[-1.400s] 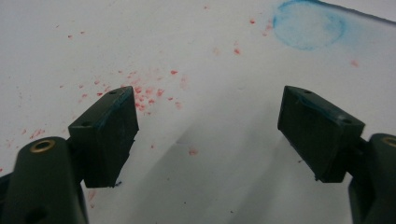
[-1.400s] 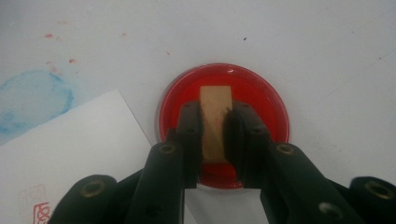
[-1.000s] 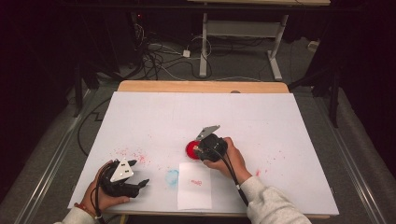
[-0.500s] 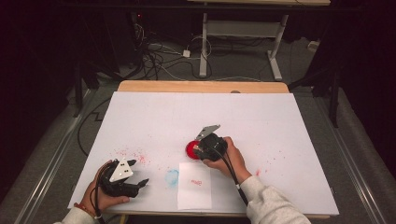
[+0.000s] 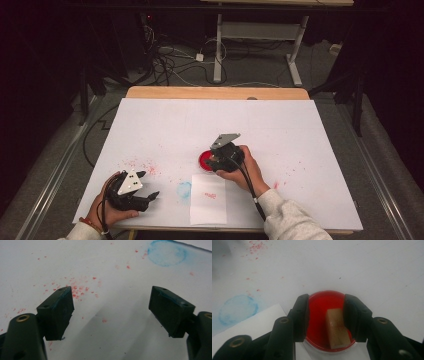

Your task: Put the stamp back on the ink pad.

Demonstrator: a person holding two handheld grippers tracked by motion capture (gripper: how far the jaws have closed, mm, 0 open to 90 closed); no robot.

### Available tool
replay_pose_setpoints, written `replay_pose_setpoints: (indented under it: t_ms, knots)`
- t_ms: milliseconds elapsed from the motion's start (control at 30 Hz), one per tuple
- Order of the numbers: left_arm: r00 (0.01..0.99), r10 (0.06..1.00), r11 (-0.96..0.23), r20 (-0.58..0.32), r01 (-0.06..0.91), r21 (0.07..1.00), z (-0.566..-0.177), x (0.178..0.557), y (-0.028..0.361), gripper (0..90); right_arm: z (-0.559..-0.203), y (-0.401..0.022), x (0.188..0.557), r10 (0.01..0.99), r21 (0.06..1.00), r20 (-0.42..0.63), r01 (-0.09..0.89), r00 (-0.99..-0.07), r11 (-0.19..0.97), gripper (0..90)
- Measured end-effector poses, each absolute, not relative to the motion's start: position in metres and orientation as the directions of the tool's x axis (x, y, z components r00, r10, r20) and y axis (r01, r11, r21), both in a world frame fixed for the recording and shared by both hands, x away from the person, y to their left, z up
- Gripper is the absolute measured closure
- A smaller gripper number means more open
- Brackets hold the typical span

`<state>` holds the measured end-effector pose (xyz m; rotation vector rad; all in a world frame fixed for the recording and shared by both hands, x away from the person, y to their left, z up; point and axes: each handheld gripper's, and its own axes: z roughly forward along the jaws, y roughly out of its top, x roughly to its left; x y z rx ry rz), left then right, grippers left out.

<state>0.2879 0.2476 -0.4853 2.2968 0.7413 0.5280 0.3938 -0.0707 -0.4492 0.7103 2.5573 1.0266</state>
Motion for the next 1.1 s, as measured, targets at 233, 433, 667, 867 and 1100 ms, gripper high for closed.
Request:
replay_pose_setpoints:
  t_ms: [233,433,667,867,1100]
  knots:
    - [0.759,0.629,-0.624,0.168,0.364,0.692,-0.485,0.288,0.247,19.5,-0.447,-0.072,0.392,0.552,0.713,-0.096,0.329,-0.828,0.618,56.6]
    - [0.759,0.629,-0.624,0.168,0.365,0.691,-0.485,0.288,0.247,19.5,-0.441,-0.076,0.391,0.561,0.734,-0.097,0.321,-0.822,0.598,52.6]
    - [0.759,0.629,-0.624,0.167,0.364,0.692,-0.485,0.288,0.247,19.5,-0.424,-0.088,0.387,0.582,0.762,-0.12,0.301,-0.804,0.573,47.7]
    - [0.759,0.629,-0.623,0.168,0.364,0.692,-0.485,0.288,0.247,19.5,-0.409,-0.101,0.382,0.606,0.782,-0.154,0.279,-0.78,0.557,44.4]
    - [0.756,0.632,-0.624,0.172,0.364,0.691,-0.485,0.288,0.246,19.5,-0.393,-0.118,0.371,0.627,0.805,-0.198,0.24,-0.754,0.543,39.6]
